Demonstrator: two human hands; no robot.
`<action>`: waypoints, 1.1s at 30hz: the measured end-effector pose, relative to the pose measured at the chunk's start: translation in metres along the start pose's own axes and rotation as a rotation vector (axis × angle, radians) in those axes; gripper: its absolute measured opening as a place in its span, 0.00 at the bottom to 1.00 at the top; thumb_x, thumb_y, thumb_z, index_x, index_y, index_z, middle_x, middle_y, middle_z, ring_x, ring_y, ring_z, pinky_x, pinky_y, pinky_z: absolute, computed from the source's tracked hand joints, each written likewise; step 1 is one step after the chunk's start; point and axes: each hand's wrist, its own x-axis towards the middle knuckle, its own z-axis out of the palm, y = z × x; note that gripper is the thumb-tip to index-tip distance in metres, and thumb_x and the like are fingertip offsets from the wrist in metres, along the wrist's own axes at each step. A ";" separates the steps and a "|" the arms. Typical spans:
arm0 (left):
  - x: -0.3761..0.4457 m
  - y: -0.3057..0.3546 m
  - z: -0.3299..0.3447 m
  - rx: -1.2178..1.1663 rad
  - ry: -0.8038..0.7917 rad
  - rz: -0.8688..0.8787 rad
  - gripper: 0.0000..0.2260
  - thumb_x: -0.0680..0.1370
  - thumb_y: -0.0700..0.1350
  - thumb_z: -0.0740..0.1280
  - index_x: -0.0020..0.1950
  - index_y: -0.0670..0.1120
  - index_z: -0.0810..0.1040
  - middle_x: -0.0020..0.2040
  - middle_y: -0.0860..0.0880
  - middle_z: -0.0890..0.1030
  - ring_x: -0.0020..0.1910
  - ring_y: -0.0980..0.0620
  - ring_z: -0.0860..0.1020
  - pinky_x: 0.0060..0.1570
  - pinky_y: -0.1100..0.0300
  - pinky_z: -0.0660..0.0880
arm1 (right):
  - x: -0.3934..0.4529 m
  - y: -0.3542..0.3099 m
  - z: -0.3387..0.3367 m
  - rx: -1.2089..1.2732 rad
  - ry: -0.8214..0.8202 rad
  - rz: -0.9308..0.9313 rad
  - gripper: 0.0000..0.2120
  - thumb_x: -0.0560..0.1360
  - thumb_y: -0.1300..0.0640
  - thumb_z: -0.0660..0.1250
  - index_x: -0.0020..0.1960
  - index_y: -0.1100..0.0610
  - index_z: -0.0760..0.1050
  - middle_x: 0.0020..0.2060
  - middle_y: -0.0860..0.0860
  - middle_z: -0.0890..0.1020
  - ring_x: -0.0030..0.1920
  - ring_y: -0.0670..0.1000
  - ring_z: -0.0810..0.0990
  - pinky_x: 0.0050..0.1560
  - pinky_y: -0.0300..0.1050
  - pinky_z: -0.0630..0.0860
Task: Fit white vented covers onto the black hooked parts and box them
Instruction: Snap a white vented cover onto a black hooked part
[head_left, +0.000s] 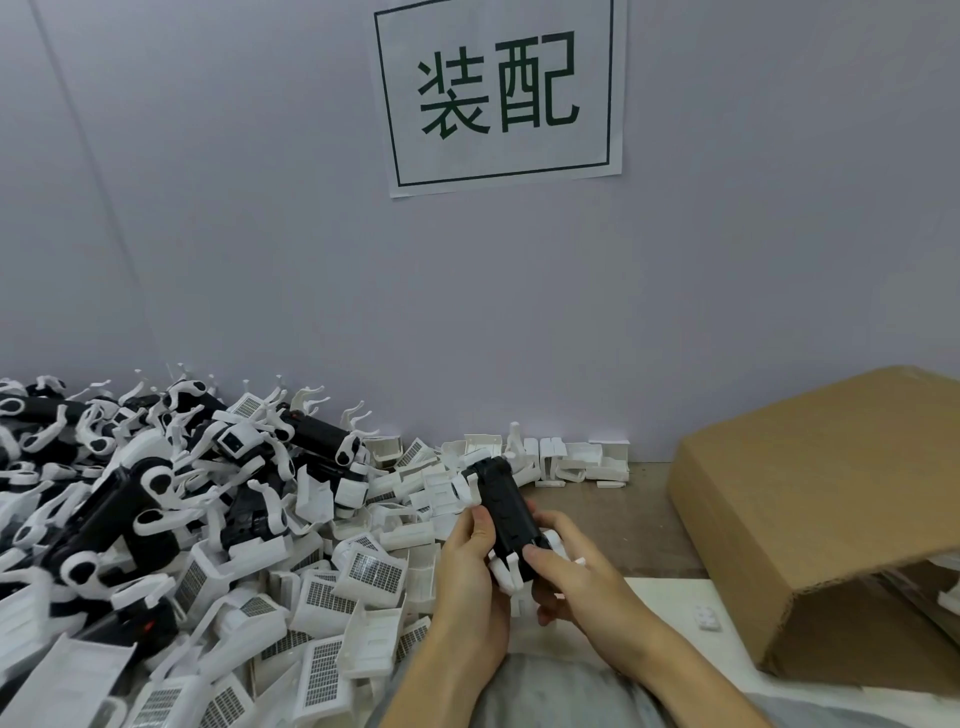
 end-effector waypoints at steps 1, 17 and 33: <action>-0.001 0.000 0.000 0.003 0.000 0.003 0.16 0.85 0.49 0.57 0.59 0.39 0.78 0.42 0.43 0.85 0.33 0.45 0.83 0.28 0.53 0.75 | 0.001 0.000 0.000 0.010 -0.003 0.008 0.14 0.81 0.61 0.62 0.63 0.48 0.74 0.32 0.46 0.76 0.31 0.47 0.71 0.37 0.46 0.73; -0.002 0.002 0.000 -0.025 0.006 -0.004 0.16 0.85 0.49 0.57 0.59 0.40 0.78 0.37 0.42 0.83 0.30 0.44 0.80 0.27 0.53 0.74 | 0.002 0.003 -0.002 0.032 -0.060 -0.009 0.25 0.66 0.56 0.63 0.63 0.48 0.73 0.32 0.45 0.77 0.32 0.47 0.71 0.37 0.45 0.73; 0.005 0.005 -0.003 -0.345 0.037 -0.051 0.23 0.74 0.54 0.65 0.53 0.35 0.83 0.46 0.38 0.83 0.42 0.39 0.83 0.46 0.46 0.77 | 0.002 -0.003 -0.006 0.005 0.049 -0.157 0.27 0.63 0.57 0.63 0.62 0.50 0.77 0.48 0.51 0.85 0.46 0.52 0.81 0.42 0.43 0.73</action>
